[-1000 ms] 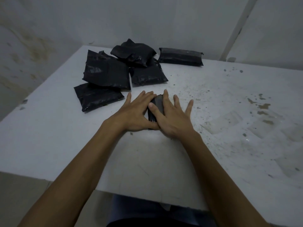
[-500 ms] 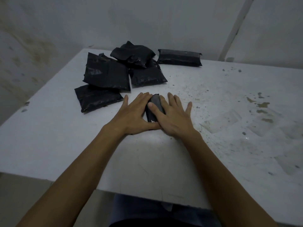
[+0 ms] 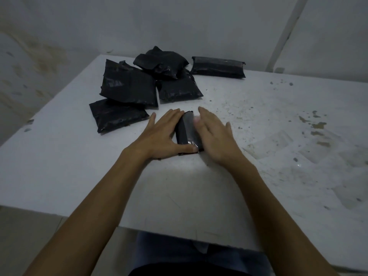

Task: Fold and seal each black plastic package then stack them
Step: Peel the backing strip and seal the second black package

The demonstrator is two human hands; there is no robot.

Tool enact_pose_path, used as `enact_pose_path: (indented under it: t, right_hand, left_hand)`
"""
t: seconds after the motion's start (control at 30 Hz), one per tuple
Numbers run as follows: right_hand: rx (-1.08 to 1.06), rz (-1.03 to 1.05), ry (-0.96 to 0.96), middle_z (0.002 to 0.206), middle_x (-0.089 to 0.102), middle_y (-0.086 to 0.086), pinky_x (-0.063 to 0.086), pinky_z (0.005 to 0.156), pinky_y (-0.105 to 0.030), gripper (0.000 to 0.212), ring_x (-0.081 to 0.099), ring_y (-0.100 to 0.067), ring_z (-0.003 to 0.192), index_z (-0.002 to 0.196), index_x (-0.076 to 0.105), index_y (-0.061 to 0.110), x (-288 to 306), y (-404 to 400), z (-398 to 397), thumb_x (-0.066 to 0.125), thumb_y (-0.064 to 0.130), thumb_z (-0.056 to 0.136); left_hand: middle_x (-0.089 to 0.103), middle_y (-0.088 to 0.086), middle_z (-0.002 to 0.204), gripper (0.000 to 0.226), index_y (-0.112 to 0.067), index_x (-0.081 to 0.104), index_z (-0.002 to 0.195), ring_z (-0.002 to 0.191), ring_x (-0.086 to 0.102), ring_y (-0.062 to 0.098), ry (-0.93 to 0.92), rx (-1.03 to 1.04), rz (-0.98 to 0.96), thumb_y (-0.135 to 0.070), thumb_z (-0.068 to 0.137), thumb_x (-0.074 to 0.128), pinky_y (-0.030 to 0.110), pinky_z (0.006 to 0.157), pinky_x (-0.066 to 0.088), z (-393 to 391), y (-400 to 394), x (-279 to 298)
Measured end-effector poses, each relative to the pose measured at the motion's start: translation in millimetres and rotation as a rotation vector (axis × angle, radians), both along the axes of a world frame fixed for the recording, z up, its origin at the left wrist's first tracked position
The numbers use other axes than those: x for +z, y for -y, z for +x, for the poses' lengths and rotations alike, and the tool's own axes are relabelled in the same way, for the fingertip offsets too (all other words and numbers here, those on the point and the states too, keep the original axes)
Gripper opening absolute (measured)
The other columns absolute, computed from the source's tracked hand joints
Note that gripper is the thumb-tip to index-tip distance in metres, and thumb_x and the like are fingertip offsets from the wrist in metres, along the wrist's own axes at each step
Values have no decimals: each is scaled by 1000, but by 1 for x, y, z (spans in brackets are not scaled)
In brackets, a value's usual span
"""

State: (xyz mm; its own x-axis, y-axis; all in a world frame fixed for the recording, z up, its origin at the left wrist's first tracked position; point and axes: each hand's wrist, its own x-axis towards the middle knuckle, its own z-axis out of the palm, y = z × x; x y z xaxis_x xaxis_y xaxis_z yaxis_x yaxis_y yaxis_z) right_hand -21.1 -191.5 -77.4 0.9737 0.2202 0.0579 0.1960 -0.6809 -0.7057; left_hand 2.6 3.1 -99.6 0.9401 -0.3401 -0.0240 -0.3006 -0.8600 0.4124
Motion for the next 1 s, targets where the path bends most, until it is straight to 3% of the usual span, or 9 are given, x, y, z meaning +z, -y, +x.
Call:
enact_pose_path:
  t: [0.1, 0.2, 0.5, 1.0]
  right_hand:
    - [142, -220, -3, 173, 4, 2, -20, 122, -52, 88, -1, -12, 158, 164, 1, 21, -10, -12, -21, 9, 75, 95]
    - [130, -310, -15, 172, -8, 4, -26, 118, -56, 103, -11, -12, 157, 164, -6, 20, -20, -14, -24, 0, 85, 85]
    - [43, -455, 15, 173, -4, 4, -21, 120, -59, 111, -11, -15, 158, 164, -4, 20, -23, -3, -47, 0, 91, 80]
    - [-30, -547, -41, 172, -11, 1, -19, 121, -58, 108, -15, -18, 158, 165, -1, 27, -18, 4, -57, 4, 94, 79]
  left_hand:
    - [5, -6, 174, 121, -26, 3, 165, 158, -3, 5, -1, -17, 16, -88, 68, 43, 47, 127, -13, 2, -2, -1]
    - [2, -3, 174, 122, -24, 0, 165, 159, -5, 8, -8, -32, 54, -88, 67, 36, 47, 127, -14, 4, -3, -1]
    - [4, -8, 173, 130, -30, 4, 164, 158, 1, 8, -27, -8, 28, -97, 62, 49, 51, 127, -12, 0, 0, 4]
    - [8, -7, 173, 137, -29, 7, 164, 159, 3, 10, -19, -4, 42, -104, 57, 46, 53, 128, -9, -2, 0, 7]
